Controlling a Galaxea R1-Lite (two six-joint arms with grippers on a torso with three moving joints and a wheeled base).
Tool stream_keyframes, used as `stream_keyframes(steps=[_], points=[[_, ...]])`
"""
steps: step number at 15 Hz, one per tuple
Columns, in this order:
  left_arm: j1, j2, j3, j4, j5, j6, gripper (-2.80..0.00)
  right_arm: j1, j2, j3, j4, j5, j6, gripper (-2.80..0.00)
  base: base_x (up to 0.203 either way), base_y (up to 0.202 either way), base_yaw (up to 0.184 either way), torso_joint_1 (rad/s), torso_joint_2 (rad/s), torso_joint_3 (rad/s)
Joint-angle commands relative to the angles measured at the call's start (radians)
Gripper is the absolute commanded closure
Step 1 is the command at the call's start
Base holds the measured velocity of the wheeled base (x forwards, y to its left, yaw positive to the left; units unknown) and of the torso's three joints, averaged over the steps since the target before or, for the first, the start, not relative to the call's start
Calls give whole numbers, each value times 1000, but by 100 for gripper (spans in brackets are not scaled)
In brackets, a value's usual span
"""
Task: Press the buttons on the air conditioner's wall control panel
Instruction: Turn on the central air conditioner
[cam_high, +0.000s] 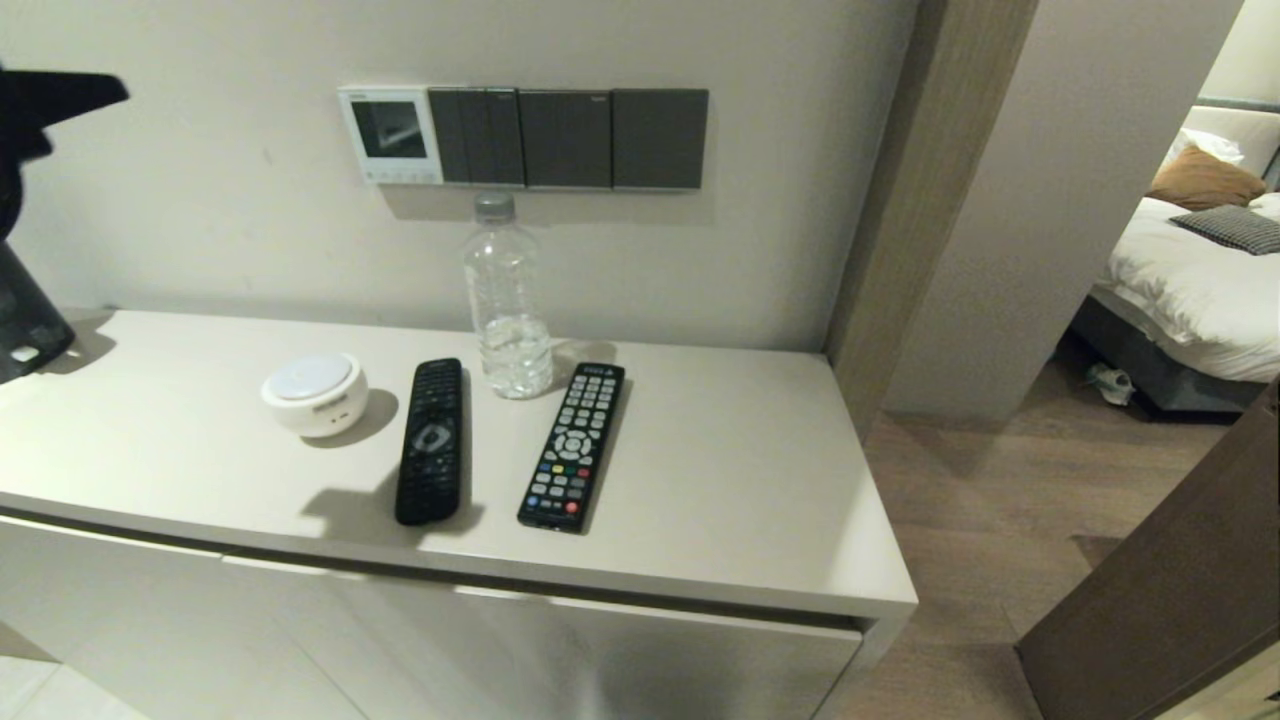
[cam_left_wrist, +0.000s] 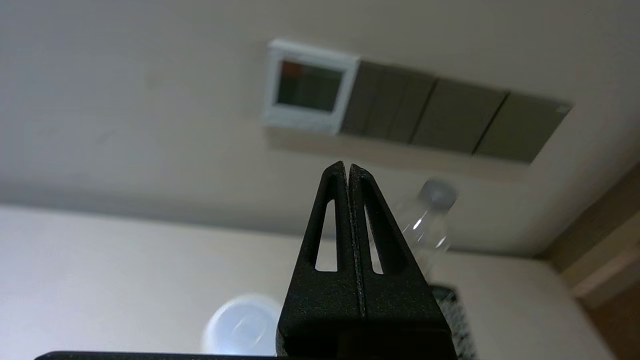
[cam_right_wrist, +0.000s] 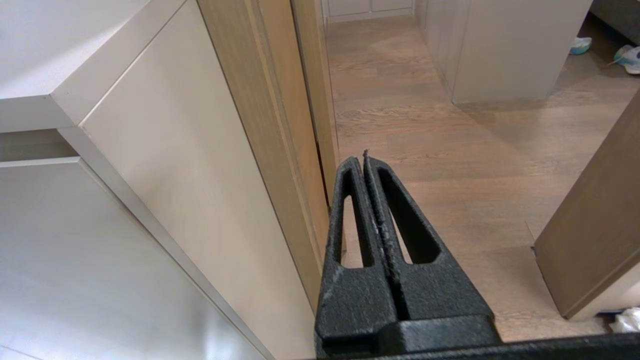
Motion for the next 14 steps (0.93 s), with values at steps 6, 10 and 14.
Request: stream_keyframes(steps=[6, 10, 14], points=[[-112, 480, -273, -60, -2, -56, 0, 0, 2, 2, 0, 1, 0, 0, 0, 0, 0, 0, 0, 0], [-122, 567, -343, -88, -2, -67, 0, 0, 2, 2, 0, 1, 0, 0, 0, 0, 0, 0, 0, 0], [-122, 618, -395, -88, -6, -91, 0, 0, 2, 2, 0, 1, 0, 0, 0, 0, 0, 0, 0, 0]])
